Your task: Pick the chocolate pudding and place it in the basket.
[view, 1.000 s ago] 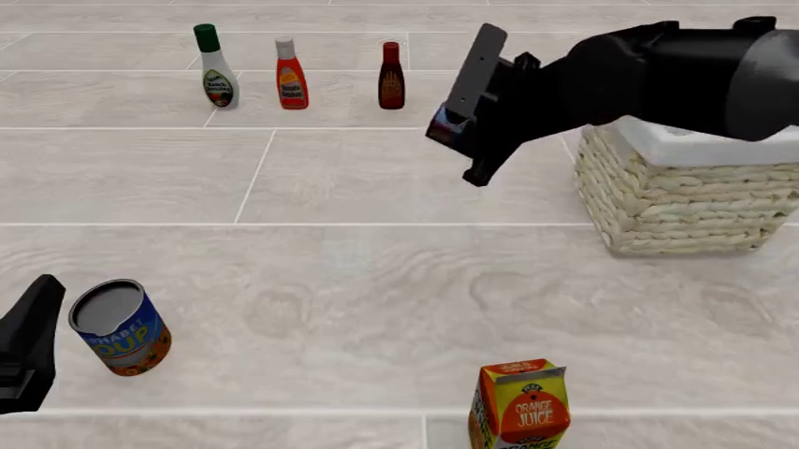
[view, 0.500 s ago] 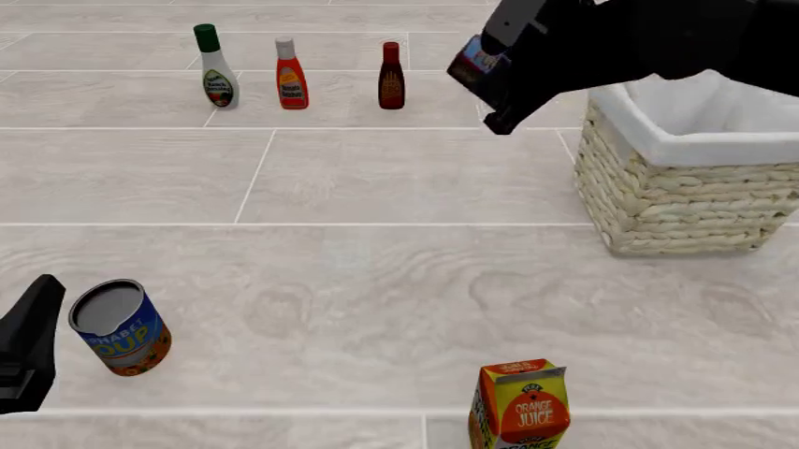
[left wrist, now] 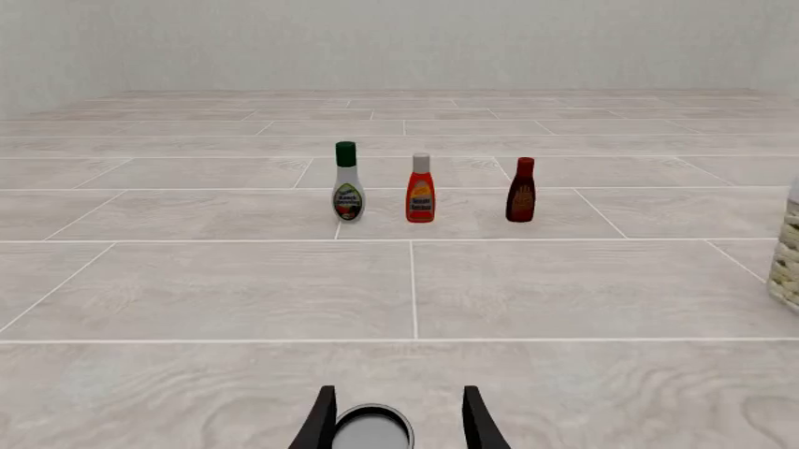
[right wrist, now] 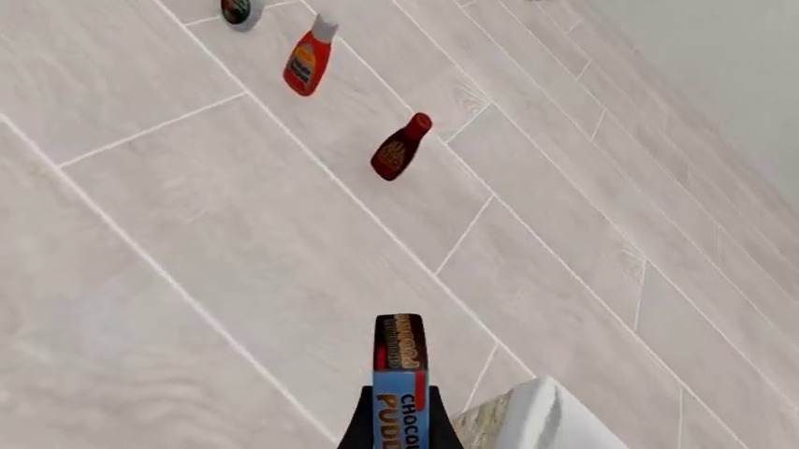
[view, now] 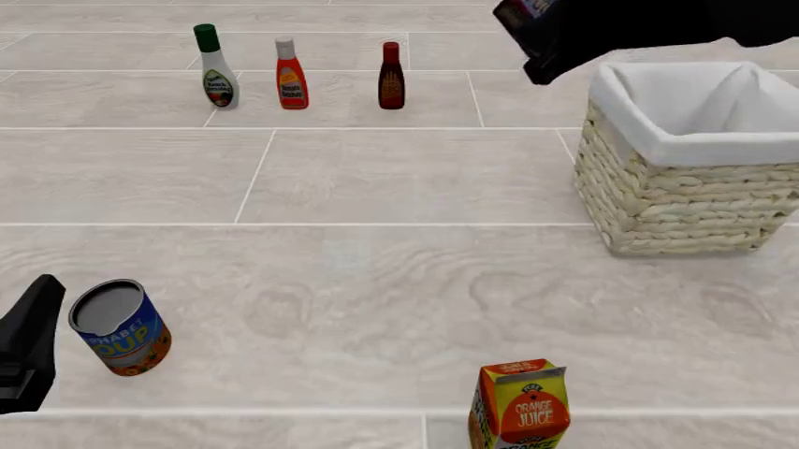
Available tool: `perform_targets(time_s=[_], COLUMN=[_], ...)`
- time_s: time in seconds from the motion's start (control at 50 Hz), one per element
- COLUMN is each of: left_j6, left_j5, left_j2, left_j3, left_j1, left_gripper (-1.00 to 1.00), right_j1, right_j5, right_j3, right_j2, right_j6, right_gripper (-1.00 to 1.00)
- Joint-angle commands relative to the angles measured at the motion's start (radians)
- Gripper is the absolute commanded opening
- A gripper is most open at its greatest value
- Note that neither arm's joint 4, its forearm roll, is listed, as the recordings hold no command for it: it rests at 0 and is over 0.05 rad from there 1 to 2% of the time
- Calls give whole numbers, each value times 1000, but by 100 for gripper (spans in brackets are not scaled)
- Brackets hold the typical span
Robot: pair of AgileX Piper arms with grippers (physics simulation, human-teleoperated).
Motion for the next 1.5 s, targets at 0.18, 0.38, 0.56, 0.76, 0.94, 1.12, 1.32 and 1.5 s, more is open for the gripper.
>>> perform_targets(time_s=[0.18,0.38,0.56,0.76,0.94,1.12,1.32,1.5], left_j6=[0,0,0,0,0,0,0,0], left_j5=[4,4,4,4,4,4,4,4], left_j2=[-7,-7,-7,-7,-7,-7,-7,-7], left_j3=[3,3,3,3,3,3,3,3], left_j1=[1,1,1,1,1,1,1,1], left_gripper=[100,100,100,100,100,100,100,100], right_j1=[-104,-175,-217,-268,-316,-358,-388,-416], right_j5=[38,91,115,112,106,91,80,77], right_j3=[-68,-123,-151,-148,-139,-114,-97,-102], right_j2=[-27,-22,-28,-29,-23,-32,-35,-24], right_j6=[83,102,116,119,129,126,137,155], right_gripper=[-100,-100,-100,-100,-100,-100,-100,-100])
